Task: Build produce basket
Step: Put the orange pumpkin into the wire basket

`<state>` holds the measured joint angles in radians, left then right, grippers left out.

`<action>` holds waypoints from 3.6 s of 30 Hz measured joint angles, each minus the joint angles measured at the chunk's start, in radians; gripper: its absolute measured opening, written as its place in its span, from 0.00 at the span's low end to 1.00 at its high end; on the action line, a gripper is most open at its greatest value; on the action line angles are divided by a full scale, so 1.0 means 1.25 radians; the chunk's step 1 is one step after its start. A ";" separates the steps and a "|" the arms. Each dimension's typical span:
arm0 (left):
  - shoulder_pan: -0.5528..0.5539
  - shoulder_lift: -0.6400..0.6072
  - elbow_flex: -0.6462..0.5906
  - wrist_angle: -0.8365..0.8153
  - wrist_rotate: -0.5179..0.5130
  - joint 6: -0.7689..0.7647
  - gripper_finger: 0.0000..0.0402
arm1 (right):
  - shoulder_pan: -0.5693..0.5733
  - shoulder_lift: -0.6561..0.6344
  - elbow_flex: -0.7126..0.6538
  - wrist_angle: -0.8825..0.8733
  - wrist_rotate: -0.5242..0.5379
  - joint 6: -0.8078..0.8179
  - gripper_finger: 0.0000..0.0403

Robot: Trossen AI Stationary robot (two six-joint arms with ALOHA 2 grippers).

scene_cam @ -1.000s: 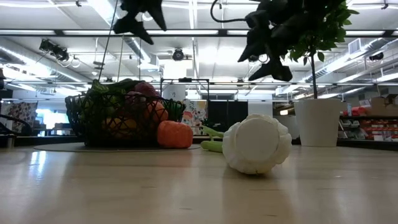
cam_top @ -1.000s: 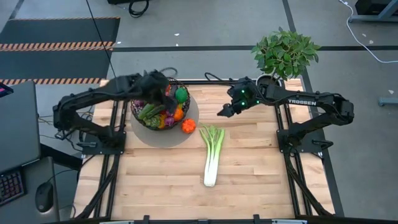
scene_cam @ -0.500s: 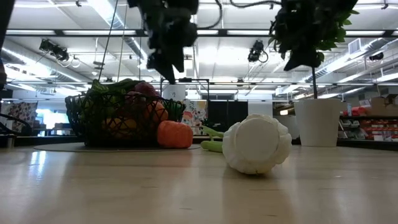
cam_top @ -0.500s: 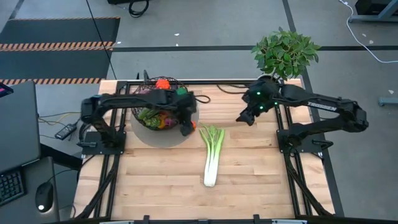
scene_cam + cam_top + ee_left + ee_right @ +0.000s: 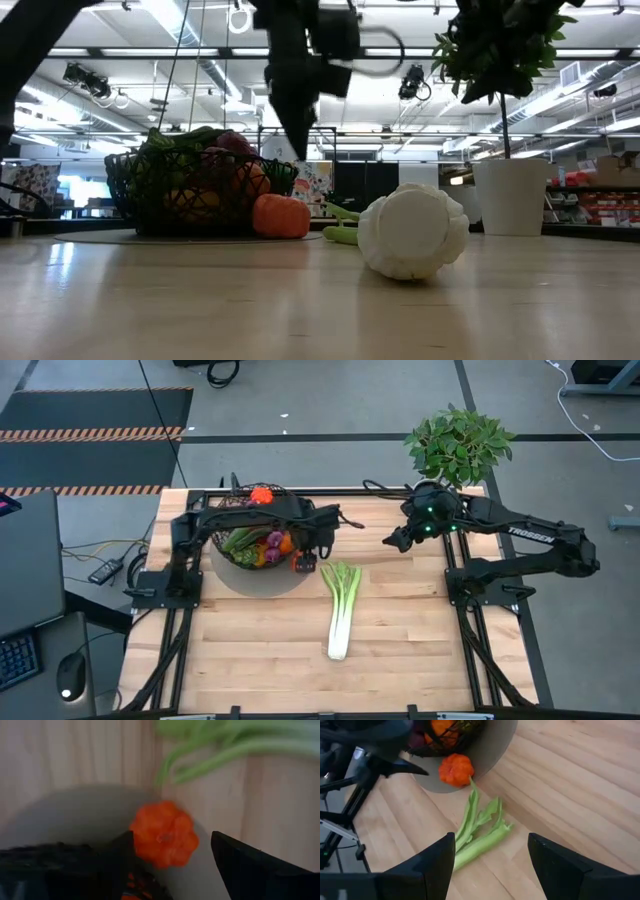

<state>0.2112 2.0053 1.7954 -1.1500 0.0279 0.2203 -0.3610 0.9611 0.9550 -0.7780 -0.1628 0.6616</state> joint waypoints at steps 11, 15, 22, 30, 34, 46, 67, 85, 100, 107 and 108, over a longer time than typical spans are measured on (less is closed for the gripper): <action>0.003 0.058 0.003 -0.021 0.006 0.092 0.73 | 0.043 0.000 0.000 -0.004 0.015 0.041 0.63; 0.009 0.073 0.003 -0.050 0.031 0.092 0.75 | 0.054 0.000 0.000 -0.009 0.013 0.041 0.63; 0.001 0.113 0.003 -0.070 0.025 0.131 0.77 | 0.072 0.001 0.000 -0.018 0.012 0.043 0.63; -0.020 0.124 0.004 -0.045 -0.024 0.187 0.77 | 0.092 0.001 0.000 -0.036 0.012 0.043 0.63; -0.020 0.124 0.003 -0.030 -0.032 0.190 0.74 | 0.096 0.001 0.000 -0.036 0.021 0.043 0.63; -0.034 0.126 0.007 -0.017 -0.040 0.189 0.43 | 0.095 0.001 0.000 -0.037 0.031 0.043 0.63; -0.035 0.127 0.159 -0.093 -0.049 0.228 0.27 | 0.095 0.001 0.000 -0.037 0.041 0.043 0.63; -0.037 0.127 0.159 -0.122 -0.003 0.315 0.69 | 0.101 0.001 0.000 -0.038 0.073 0.043 0.63; -0.044 0.126 0.026 -0.126 -0.057 0.251 0.99 | 0.155 0.001 0.000 -0.037 0.159 0.058 0.63; -0.037 0.126 0.025 -0.059 -0.108 0.252 0.99 | 0.156 0.002 0.000 -0.037 0.159 0.083 0.63; -0.036 0.126 0.025 -0.054 -0.111 0.251 0.99 | 0.156 0.002 0.000 -0.037 0.159 0.085 0.63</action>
<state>0.1661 2.1624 1.8271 -1.2180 -0.1104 0.5341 -0.1654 0.9630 0.9554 -0.8242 0.0362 0.7677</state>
